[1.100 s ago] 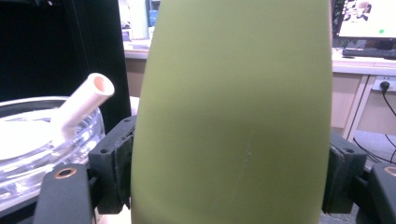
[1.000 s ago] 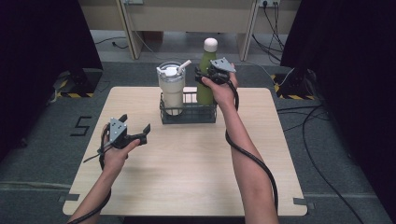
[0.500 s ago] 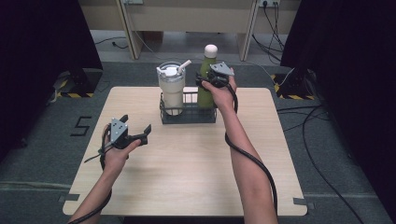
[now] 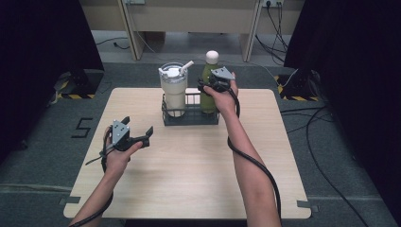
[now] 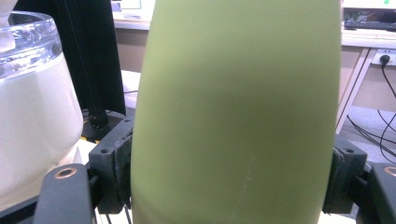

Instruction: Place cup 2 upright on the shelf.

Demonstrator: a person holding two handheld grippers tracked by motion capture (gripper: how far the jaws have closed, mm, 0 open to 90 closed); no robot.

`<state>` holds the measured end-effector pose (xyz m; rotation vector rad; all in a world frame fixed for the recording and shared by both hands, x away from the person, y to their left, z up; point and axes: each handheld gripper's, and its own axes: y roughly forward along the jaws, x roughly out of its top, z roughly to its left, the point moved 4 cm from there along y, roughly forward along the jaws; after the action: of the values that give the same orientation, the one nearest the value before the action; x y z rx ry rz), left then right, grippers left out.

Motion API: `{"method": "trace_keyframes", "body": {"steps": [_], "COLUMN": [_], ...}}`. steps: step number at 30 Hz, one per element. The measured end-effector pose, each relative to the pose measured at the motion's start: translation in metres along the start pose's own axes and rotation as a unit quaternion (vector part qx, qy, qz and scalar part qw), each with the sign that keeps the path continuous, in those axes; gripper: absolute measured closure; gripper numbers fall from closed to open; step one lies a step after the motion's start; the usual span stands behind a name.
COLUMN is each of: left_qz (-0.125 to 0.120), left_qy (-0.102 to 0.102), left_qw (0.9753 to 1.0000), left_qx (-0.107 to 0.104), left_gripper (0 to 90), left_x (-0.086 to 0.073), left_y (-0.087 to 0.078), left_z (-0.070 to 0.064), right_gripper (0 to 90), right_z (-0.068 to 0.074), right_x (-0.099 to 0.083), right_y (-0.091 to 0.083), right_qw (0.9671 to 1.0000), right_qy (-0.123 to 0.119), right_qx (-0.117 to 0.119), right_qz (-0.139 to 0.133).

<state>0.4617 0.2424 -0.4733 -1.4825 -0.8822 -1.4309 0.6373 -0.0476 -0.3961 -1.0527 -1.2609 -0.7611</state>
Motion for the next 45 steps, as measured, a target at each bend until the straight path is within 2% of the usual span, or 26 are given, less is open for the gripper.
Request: {"method": "trace_keyframes", "body": {"steps": [8, 13, 19, 27, 45], "left_qz": [0.001, 0.002, 0.002, 0.003, 0.006], "left_qy": [0.0, 0.001, 0.001, 0.002, 0.003], "left_qw": [1.0, 1.0, 1.0, 1.0, 1.0], "left_qx": [-0.001, 0.0, 0.0, 0.001, 0.001], "left_gripper": [0.0, 0.0, 0.0, 0.0, 0.0], "left_x": [-0.001, -0.001, -0.001, -0.002, -0.004], "left_y": [0.0, 0.0, 0.0, 0.0, 0.001], "left_z": [-0.001, -0.001, -0.001, 0.0, -0.001], "right_gripper": [23.2, 22.5, 15.1, 12.4, 7.3], "right_z": [0.002, 0.004, 0.003, 0.003, 0.001], "right_x": [-0.001, -0.003, -0.005, -0.006, -0.003], "right_y": [-0.001, -0.002, -0.003, -0.006, -0.024], "right_qw": [0.9999, 0.9999, 1.0, 0.9999, 0.9996], "right_qy": [-0.01, -0.008, -0.004, -0.012, -0.022], "right_qx": [0.001, 0.003, 0.004, 0.005, 0.014], "right_qz": [-0.004, -0.005, -0.003, -0.002, -0.009]}}
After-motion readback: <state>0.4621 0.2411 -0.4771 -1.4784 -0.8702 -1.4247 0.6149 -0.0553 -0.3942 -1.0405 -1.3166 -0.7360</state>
